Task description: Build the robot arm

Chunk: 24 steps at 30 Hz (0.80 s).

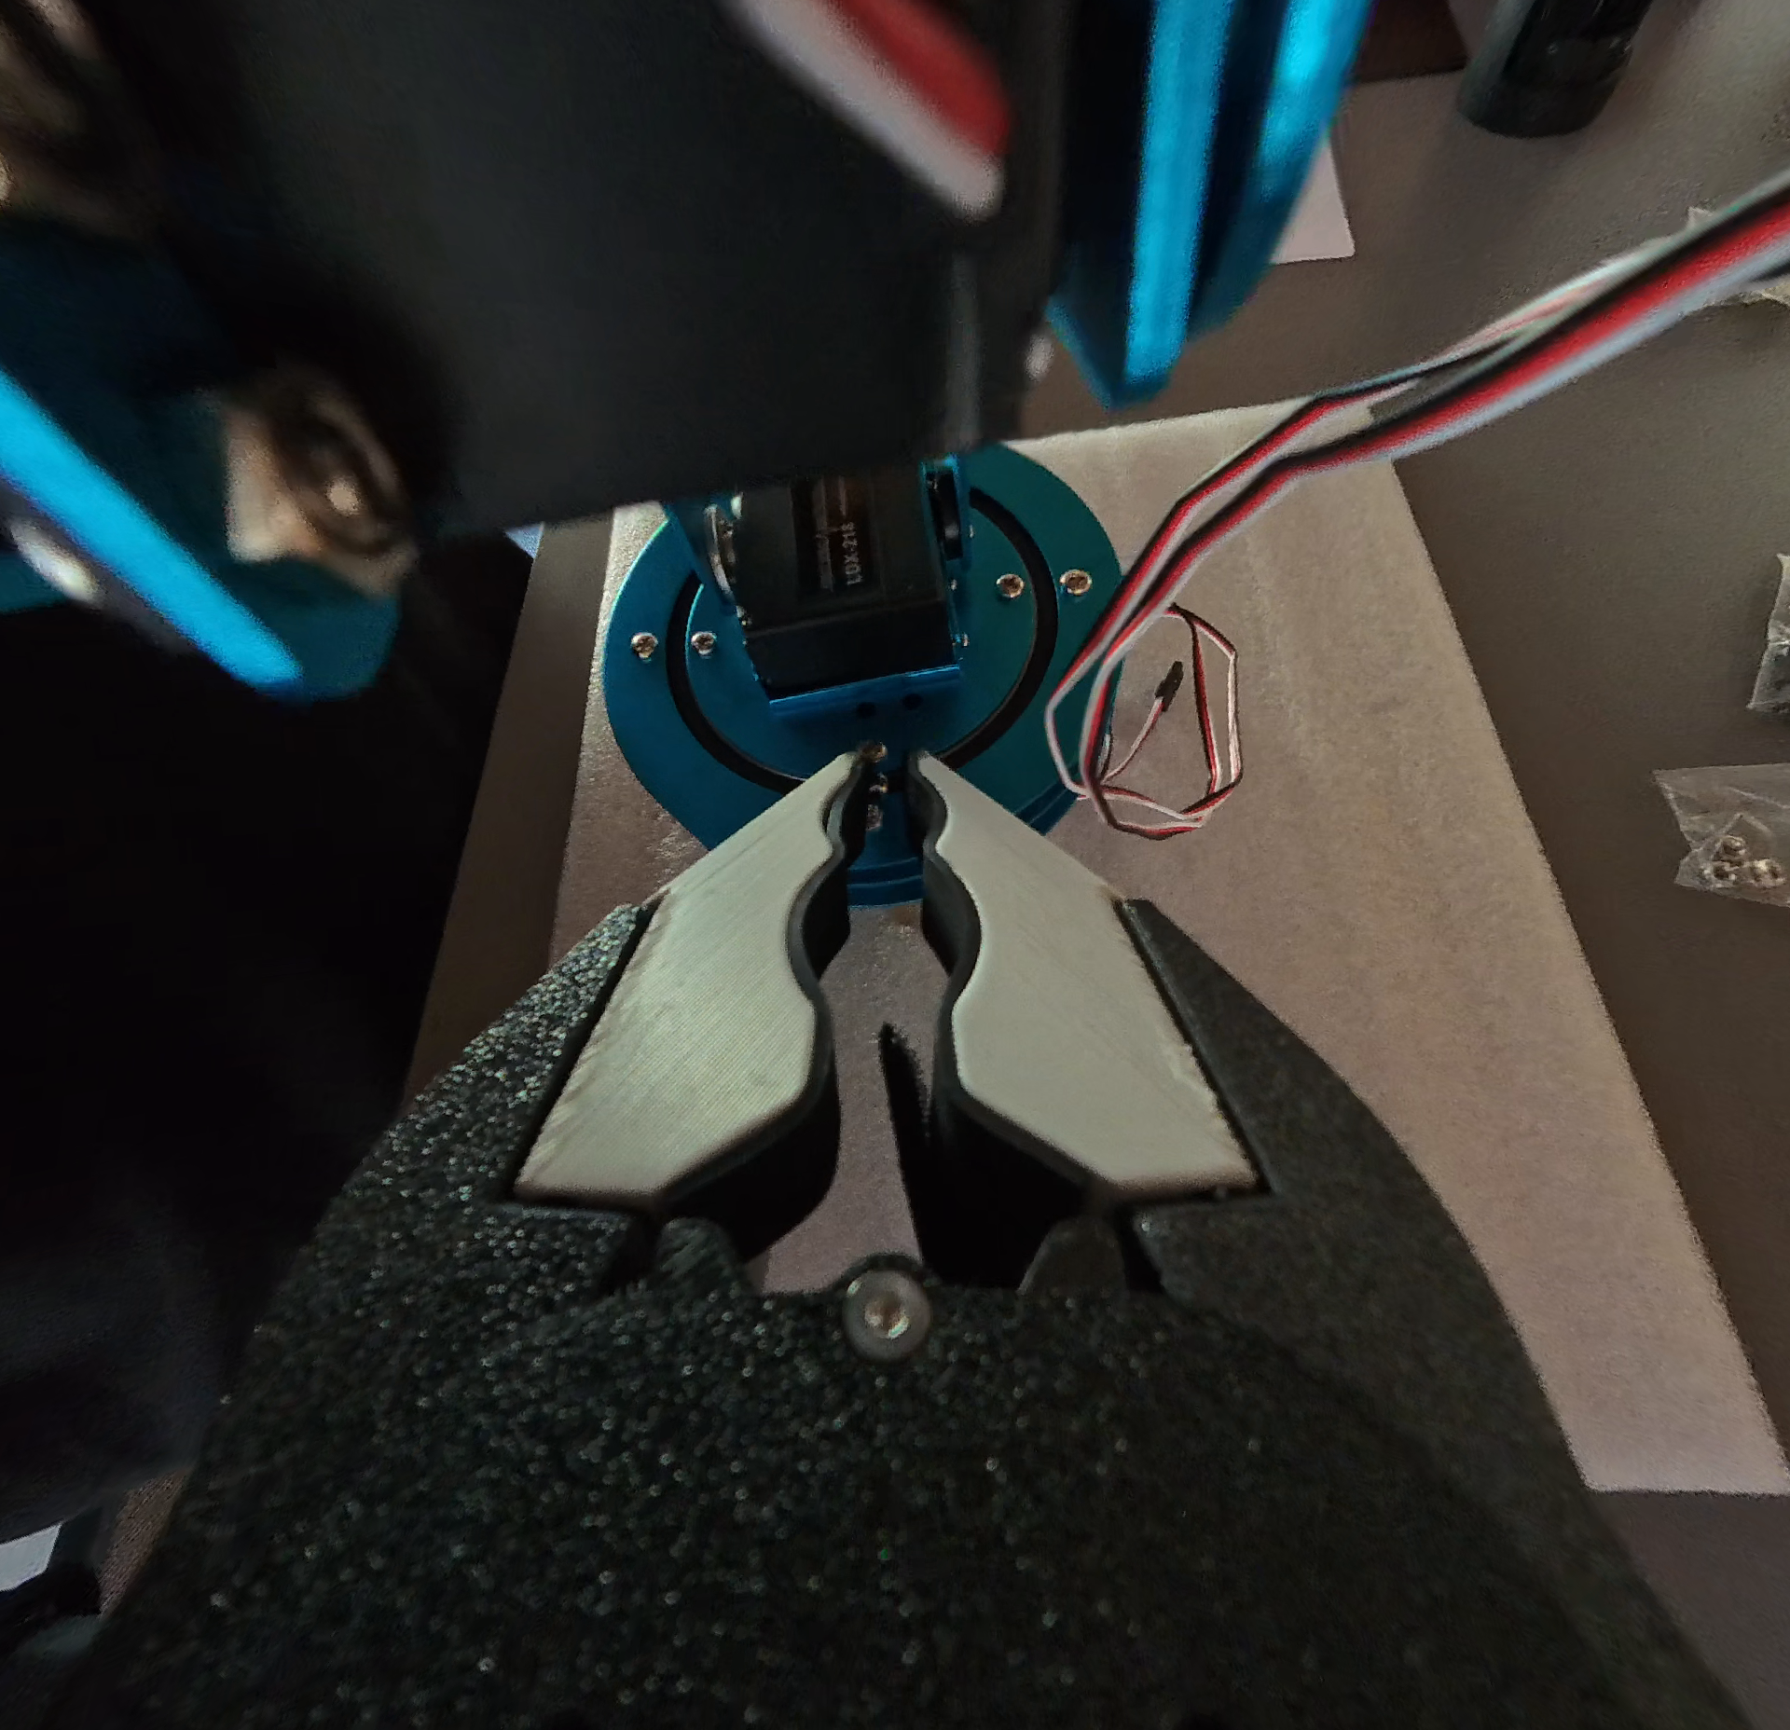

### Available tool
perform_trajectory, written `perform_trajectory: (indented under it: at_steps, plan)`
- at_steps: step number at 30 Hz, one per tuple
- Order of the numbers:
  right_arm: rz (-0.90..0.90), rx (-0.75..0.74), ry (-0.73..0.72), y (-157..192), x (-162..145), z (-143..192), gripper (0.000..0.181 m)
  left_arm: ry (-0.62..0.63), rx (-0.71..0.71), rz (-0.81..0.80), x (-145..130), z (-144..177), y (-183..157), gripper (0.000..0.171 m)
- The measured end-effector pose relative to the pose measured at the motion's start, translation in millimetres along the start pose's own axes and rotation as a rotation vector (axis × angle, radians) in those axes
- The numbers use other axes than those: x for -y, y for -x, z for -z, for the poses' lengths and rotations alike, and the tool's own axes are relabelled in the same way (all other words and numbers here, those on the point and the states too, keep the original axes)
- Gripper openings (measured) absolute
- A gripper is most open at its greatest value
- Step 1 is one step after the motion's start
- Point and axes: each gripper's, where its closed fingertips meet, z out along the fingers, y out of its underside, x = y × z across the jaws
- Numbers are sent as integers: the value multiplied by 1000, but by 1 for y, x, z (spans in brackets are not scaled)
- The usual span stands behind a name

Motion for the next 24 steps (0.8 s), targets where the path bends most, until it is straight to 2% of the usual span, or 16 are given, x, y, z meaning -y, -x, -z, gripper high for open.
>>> perform_trajectory:
  at_steps: [7,19,24]
  plan:
    - [-21,27,-42,2,5,4,5,1,8,-9,0,-1,5,46]
    - [-60,99,-6,3,0,-1,2,14,25,-20,-1,-3,8,46]
    - [-40,60,-41,0,6,1,0,6,45,-24,4,-4,14,45]
